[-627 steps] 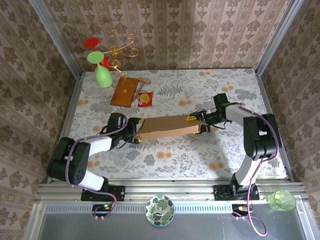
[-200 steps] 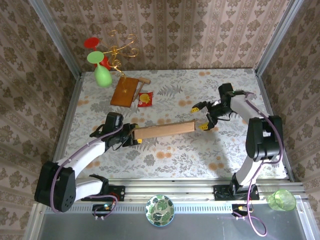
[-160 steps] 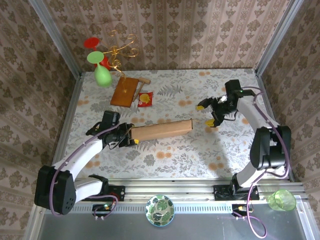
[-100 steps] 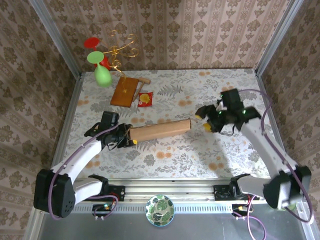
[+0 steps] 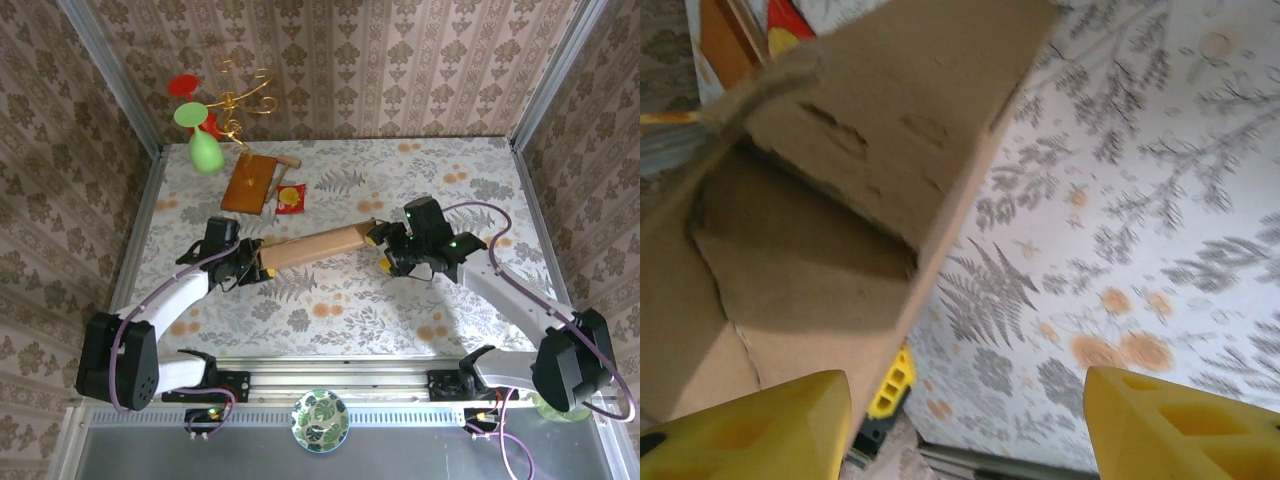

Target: Fold the paper box

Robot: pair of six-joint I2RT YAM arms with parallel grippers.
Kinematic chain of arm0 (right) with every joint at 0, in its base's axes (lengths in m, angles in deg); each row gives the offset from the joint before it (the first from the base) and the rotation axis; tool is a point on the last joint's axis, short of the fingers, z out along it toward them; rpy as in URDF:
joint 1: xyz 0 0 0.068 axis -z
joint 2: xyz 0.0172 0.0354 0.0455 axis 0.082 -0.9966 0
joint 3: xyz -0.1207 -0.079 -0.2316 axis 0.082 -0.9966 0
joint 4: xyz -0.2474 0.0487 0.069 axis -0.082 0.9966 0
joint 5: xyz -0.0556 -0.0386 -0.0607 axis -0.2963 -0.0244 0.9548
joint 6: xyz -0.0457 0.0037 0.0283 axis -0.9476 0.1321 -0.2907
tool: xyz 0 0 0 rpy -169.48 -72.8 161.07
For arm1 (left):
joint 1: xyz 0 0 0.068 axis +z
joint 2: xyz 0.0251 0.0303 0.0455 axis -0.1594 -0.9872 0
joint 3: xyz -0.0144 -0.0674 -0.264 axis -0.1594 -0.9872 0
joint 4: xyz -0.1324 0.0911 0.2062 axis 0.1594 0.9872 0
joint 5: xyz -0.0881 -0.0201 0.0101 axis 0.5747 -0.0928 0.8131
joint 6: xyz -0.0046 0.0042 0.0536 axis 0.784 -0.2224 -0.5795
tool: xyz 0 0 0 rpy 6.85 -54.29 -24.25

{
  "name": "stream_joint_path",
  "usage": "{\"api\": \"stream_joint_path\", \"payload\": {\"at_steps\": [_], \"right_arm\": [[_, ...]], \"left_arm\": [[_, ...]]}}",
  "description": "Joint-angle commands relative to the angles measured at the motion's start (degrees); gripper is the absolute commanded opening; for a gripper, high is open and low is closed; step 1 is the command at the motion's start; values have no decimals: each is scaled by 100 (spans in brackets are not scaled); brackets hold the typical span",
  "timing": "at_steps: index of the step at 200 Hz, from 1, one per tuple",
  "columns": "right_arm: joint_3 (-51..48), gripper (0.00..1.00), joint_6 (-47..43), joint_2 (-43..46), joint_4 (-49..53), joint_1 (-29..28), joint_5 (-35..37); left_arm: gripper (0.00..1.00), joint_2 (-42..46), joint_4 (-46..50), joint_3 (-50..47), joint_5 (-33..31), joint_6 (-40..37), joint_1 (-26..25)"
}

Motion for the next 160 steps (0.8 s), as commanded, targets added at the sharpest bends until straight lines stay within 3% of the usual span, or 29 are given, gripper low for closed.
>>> {"api": "stream_joint_path", "payload": {"at_steps": [1, 85, 127, 160], "right_arm": [[389, 64, 211, -432, -505, -14, 322], [1307, 58, -94, -1715, -359, 88, 379], [1816, 54, -336, -2197, -289, 90, 308], [1805, 53, -505, -1746, -118, 91, 469]], "left_arm": [[29, -229, 681, -156, -748, 1454, 118], [47, -678, -327, -315, -270, 1384, 349], [37, -1032, -884, -255, 91, 1041, 485], [28, -933, -692, -134, 114, 1018, 486]]}}
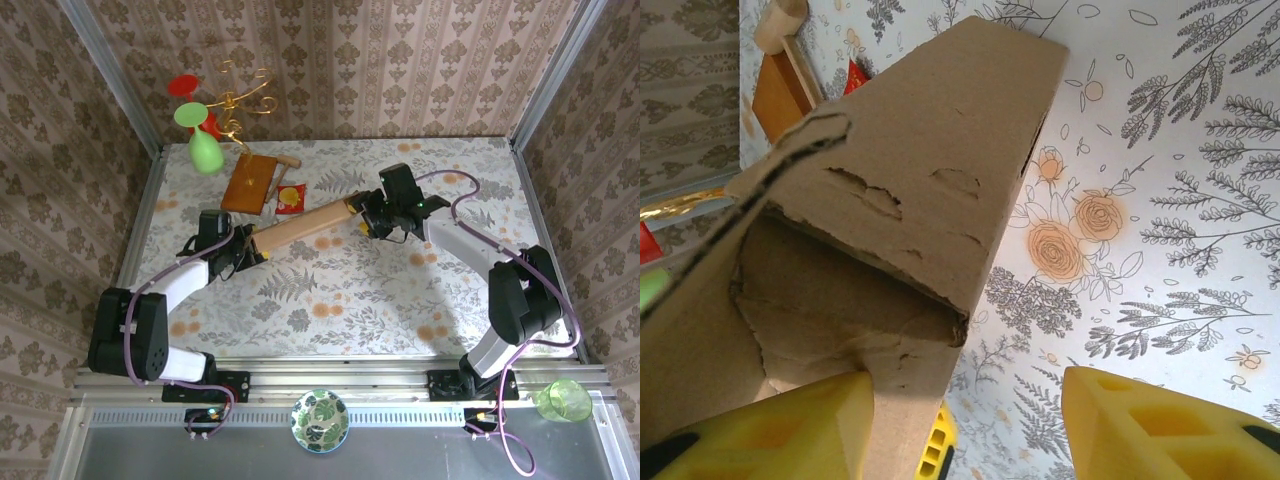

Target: Fold the paper box

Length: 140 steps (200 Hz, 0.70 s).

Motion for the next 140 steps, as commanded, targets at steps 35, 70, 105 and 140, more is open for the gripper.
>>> {"api": "stream_joint_path", "payload": {"at_steps": [35, 70, 105, 140], "right_arm": [[-58, 67, -63, 1227, 1071, -1, 905], [42, 78, 766, 1180, 1456, 108, 749], [771, 80, 1257, 365, 2095, 162, 46], [1140, 78, 1497, -26, 2118, 196, 35]], "left_arm": [[27, 122, 1093, -138, -57, 1014, -34], [27, 218, 1174, -199, 13, 958, -78], [27, 323, 1278, -202, -5, 914, -132], [27, 361, 1313, -205, 37, 844, -186]]}}
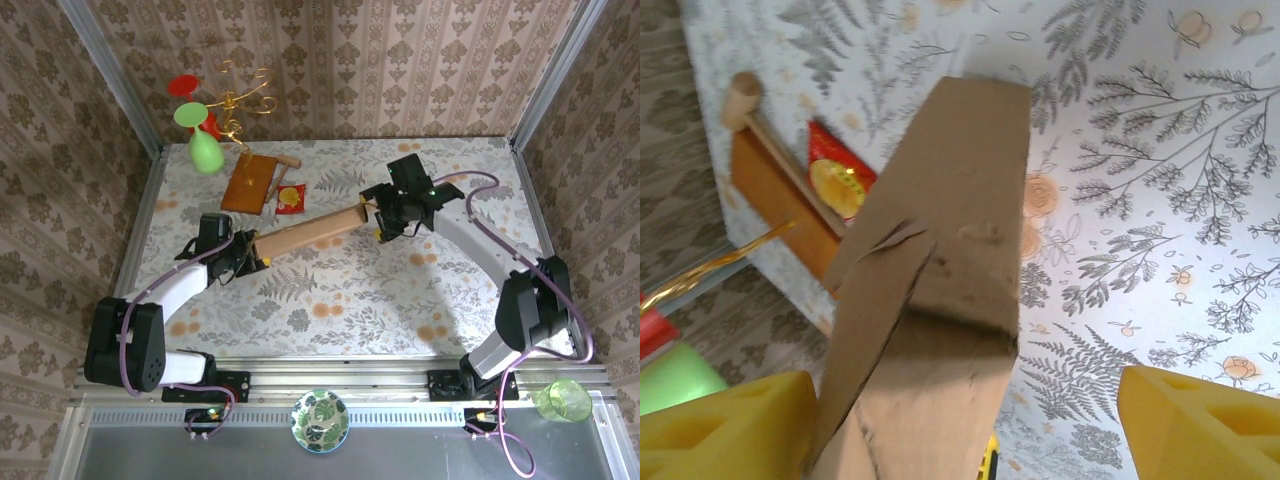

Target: Fold the paper box

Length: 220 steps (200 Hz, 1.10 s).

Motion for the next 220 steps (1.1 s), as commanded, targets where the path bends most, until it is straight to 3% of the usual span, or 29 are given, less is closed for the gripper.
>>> {"api": "stream_joint_path", "payload": {"at_steps": [1, 31, 64, 100, 130, 178, 200, 220], "right_arm": [[350, 78, 391, -136, 337, 39, -142], [340, 75, 566, -419, 263, 37, -517], [286, 68, 637, -494, 323, 66, -453], [393, 61, 593, -516, 585, 155, -358], [425, 53, 573, -484, 793, 256, -264], [502, 50, 595, -563, 926, 372, -308], [700, 50, 579, -638, 1028, 397, -307], [930, 49, 503, -737, 1193, 433, -312]], "left_arm": [[27, 11, 711, -156, -63, 863, -74], [27, 25, 689, -175, -36, 820, -137], [29, -50, 536, -150, 81, 695, -152], [43, -94, 422, -73, 189, 376, -147], [59, -100, 527, 46, 451, -286, -3], [75, 362, 1394, 130, 492, -1403, 242], [75, 680, 1995, 213, 405, -2008, 431], [69, 1103, 3177, 817, -226, -3371, 641]]}}
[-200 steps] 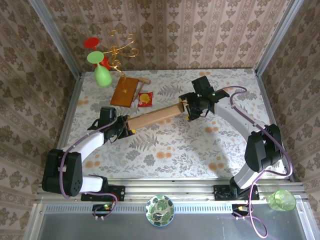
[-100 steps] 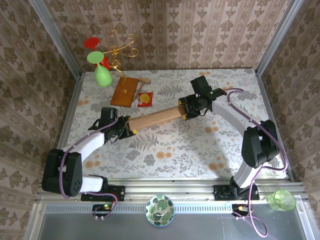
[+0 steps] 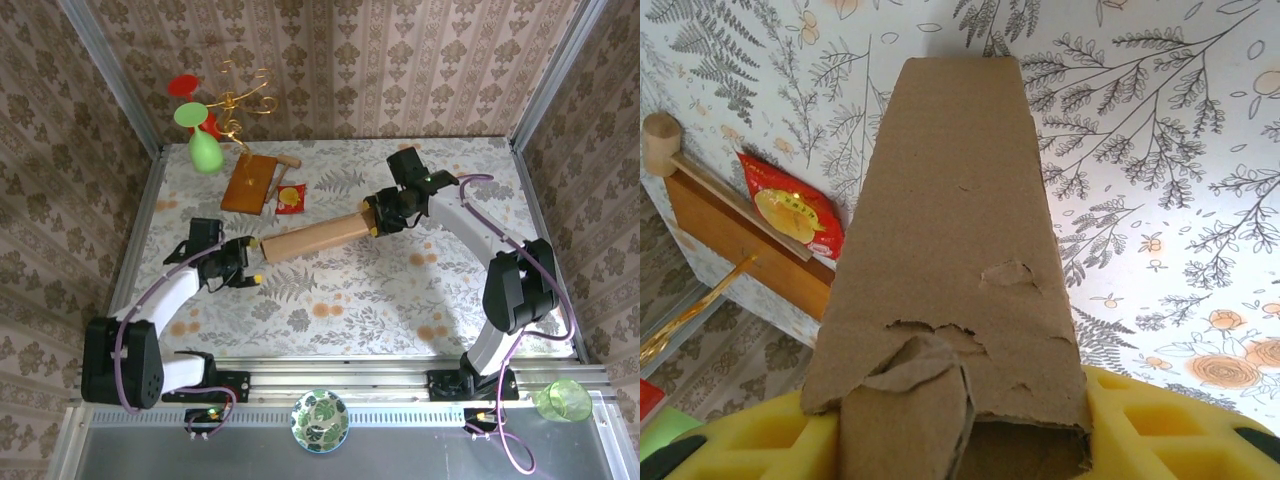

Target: Fold the paper box

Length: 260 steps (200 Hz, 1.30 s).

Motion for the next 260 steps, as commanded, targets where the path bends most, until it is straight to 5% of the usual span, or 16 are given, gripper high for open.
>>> {"api": "stream_joint_path", "payload": {"at_steps": [1, 48, 108, 188, 260], "right_arm": [[344, 50, 51, -181, 448, 120, 147], [629, 49, -108, -279, 669, 195, 164], [799, 49, -159, -459, 713, 239, 60], [908, 49, -234, -557, 740, 285, -57], [849, 49, -199, -565, 657, 302, -132]], "left_arm": [[68, 484, 1632, 691, -619, -1726, 215], [53, 641, 3059, 2441, -1465, -6211, -67], [70, 630, 2569, 2549, -460, -8626, -718], [72, -406, 2582, 3016, -1043, -9247, -979], [51, -819, 2183, 3063, -909, -8906, -1085]]}}
